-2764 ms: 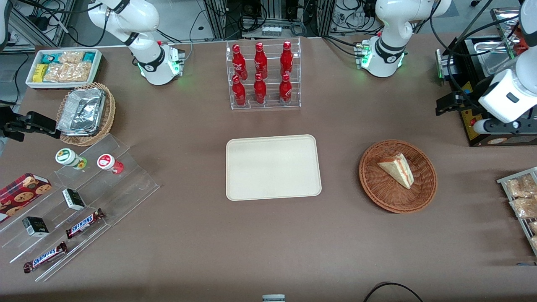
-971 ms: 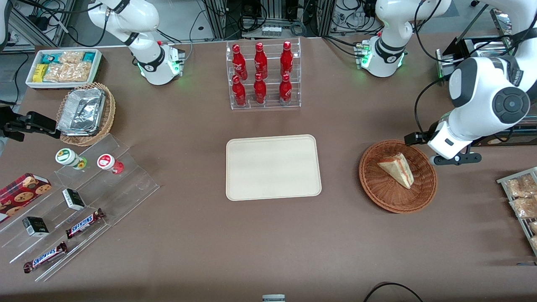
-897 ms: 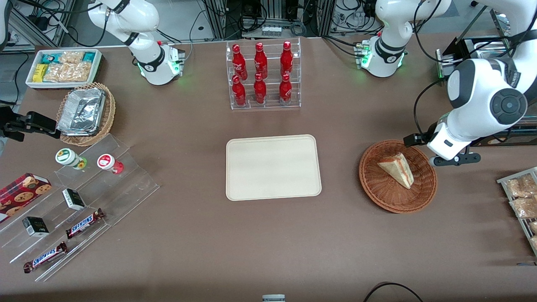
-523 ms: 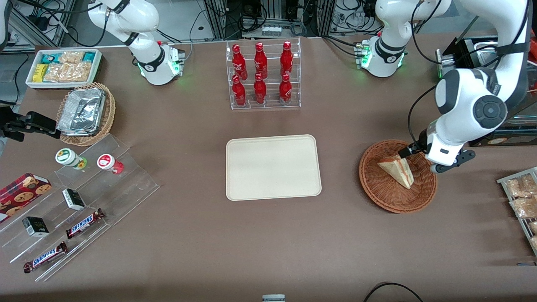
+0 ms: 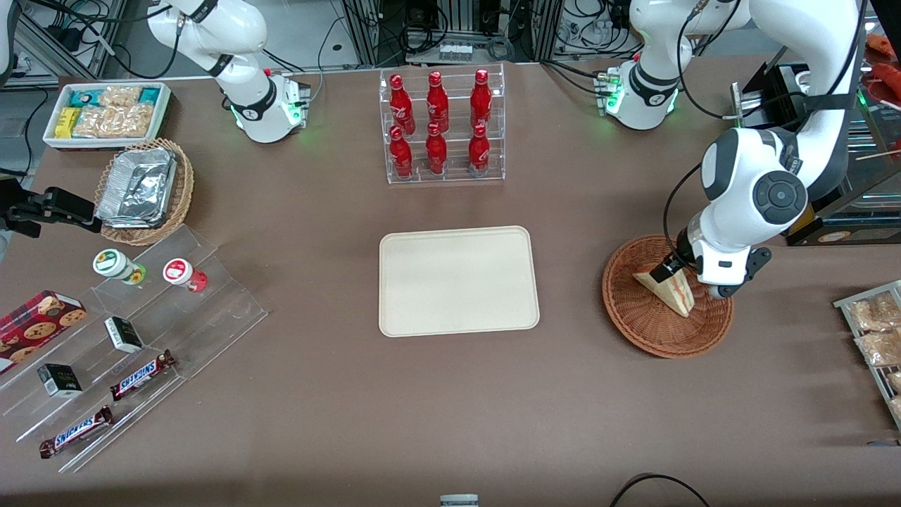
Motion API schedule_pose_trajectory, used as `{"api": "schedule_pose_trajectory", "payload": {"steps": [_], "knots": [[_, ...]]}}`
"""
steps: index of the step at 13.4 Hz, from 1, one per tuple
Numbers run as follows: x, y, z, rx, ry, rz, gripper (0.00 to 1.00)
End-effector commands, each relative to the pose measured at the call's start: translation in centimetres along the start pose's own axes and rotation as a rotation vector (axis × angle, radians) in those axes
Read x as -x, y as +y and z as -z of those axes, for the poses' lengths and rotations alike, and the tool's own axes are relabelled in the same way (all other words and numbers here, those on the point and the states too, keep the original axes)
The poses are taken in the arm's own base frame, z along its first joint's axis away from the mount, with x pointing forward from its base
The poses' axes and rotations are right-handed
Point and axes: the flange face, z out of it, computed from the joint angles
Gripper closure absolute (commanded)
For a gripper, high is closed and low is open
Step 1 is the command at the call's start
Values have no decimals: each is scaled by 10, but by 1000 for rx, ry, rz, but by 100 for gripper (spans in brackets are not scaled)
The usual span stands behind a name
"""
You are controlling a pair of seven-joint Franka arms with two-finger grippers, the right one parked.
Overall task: Place sandwich from basket to tray
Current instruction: 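Lower the left gripper and close it on the sandwich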
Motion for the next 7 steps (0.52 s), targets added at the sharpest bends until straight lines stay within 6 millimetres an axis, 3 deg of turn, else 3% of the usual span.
{"api": "schedule_pose_trajectory", "payload": {"steps": [1,7], "knots": [[-2,-2,1,-12,33,0,0],[-7,-8,-27,13,46,14,0]]}}
